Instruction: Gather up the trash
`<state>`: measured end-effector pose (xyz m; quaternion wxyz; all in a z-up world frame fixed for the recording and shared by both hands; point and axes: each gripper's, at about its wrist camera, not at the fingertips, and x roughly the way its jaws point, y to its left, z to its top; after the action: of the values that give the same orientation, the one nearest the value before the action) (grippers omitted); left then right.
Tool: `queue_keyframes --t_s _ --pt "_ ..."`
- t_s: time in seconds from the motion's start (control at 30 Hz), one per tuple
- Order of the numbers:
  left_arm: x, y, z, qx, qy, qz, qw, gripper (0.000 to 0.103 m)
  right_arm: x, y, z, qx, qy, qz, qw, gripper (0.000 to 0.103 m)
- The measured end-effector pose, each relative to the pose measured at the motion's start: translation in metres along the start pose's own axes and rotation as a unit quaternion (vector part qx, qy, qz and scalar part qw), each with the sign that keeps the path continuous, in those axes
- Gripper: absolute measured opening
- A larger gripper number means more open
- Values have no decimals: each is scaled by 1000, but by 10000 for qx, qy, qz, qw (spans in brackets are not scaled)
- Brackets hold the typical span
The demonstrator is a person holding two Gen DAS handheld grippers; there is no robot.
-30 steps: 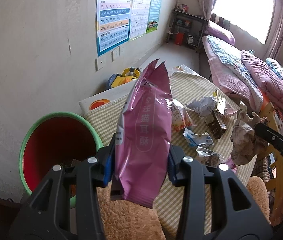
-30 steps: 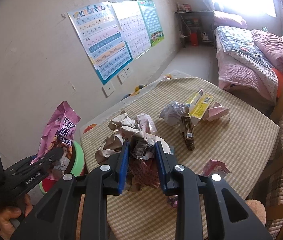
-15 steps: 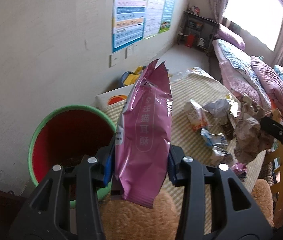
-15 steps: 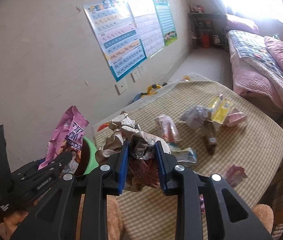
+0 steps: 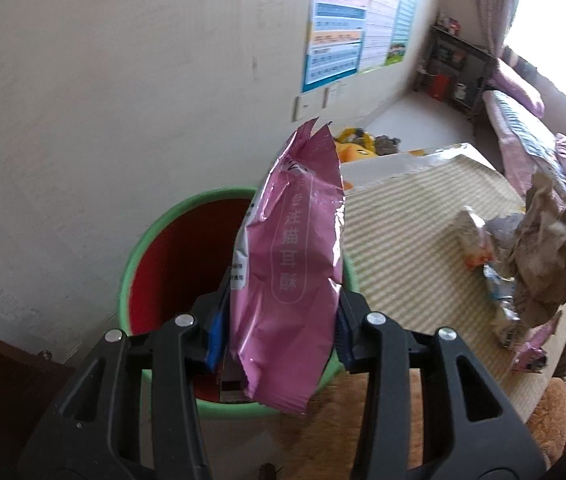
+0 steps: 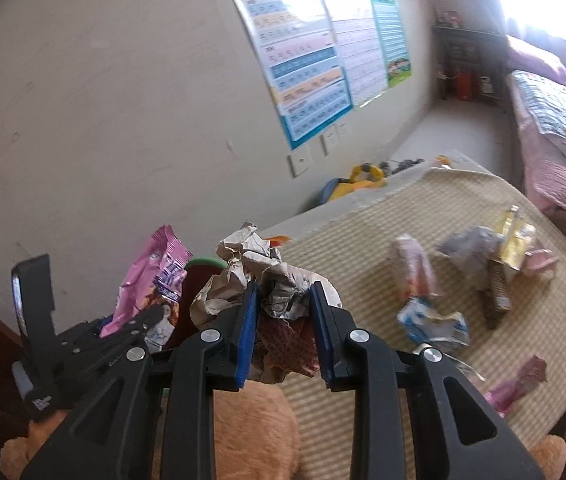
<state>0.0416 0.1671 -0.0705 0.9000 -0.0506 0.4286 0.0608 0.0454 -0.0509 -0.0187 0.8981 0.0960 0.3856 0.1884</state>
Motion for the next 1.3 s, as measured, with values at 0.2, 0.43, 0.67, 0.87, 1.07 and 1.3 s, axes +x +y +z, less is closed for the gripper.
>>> queue_keyframes --t_s 0.2,0.43,0.67,0.87,1.07,1.3 --pt "5 25 -6 -197 77 155 9997 41 18 27 12 -188 73 283 9994 25" --pt "14 50 -9 -395 187 268 9987 41 42 54 15 -347 283 510 9977 26" --pt "23 64 -15 -527 306 304 9977 41 66 69 13 -424 555 611 9957 26" --pt "33 73 -18 -616 406 310 9968 41 82 74 11 -379 724 672 9944 26" --pt "37 75 -20 -651 437 314 9964 41 91 77 13 -359 753 707 9940 28" --pt "40 76 -19 -661 452 301 9963 54 93 86 18 -328 654 906 9932 50"
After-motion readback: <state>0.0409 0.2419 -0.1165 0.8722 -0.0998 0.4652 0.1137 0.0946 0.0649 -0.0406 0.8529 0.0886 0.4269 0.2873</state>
